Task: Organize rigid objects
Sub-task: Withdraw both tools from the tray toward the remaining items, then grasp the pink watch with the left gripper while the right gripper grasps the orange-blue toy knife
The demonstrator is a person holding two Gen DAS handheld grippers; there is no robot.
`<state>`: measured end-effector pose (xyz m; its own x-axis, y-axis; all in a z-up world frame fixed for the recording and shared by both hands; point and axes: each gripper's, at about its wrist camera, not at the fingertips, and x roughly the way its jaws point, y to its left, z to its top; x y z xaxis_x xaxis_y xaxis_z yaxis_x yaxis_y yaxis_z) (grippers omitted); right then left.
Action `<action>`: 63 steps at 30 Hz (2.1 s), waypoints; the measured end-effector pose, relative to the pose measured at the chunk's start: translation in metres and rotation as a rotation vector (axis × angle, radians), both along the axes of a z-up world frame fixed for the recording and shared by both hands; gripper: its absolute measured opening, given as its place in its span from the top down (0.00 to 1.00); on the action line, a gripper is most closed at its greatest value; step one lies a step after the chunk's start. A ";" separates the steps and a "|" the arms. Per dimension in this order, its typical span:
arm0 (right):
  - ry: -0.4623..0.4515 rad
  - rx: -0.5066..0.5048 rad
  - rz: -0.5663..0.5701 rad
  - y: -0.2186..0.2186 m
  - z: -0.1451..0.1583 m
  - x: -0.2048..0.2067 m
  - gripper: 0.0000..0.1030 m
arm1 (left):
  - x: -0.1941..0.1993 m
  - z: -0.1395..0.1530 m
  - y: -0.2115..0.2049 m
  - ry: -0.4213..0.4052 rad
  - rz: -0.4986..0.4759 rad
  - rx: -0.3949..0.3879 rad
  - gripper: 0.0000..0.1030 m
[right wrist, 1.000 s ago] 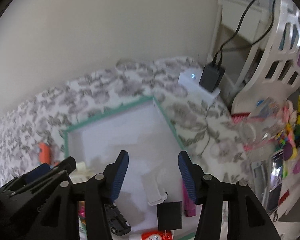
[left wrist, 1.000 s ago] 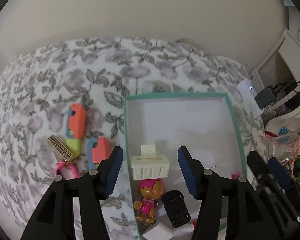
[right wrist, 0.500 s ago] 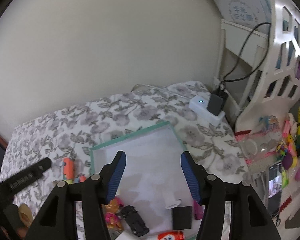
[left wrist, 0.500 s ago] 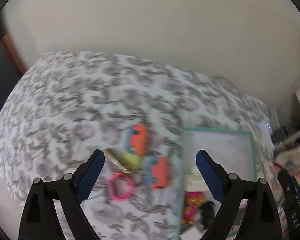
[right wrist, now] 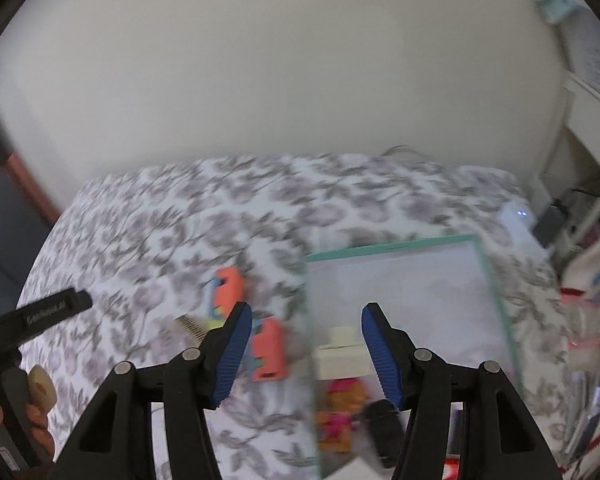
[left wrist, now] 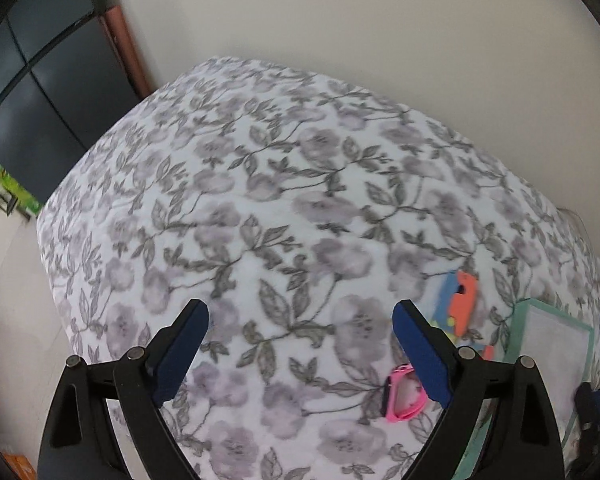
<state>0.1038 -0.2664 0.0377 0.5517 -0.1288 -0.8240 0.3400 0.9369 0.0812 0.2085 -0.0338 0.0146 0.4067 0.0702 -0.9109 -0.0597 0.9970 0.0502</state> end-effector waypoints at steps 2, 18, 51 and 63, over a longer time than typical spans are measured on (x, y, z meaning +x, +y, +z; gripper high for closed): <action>0.021 0.007 0.039 0.013 -0.011 0.009 0.41 | 0.002 -0.005 0.003 0.024 0.002 -0.006 0.09; 0.143 0.136 0.036 0.016 -0.102 0.037 0.42 | 0.002 -0.088 -0.031 0.297 -0.096 -0.083 0.09; 0.196 -0.025 0.077 0.035 -0.141 0.045 0.51 | -0.009 -0.164 -0.060 0.394 -0.093 -0.101 0.09; 0.196 -0.011 0.077 0.035 -0.141 0.045 0.54 | -0.008 -0.168 -0.050 0.321 -0.072 0.053 0.09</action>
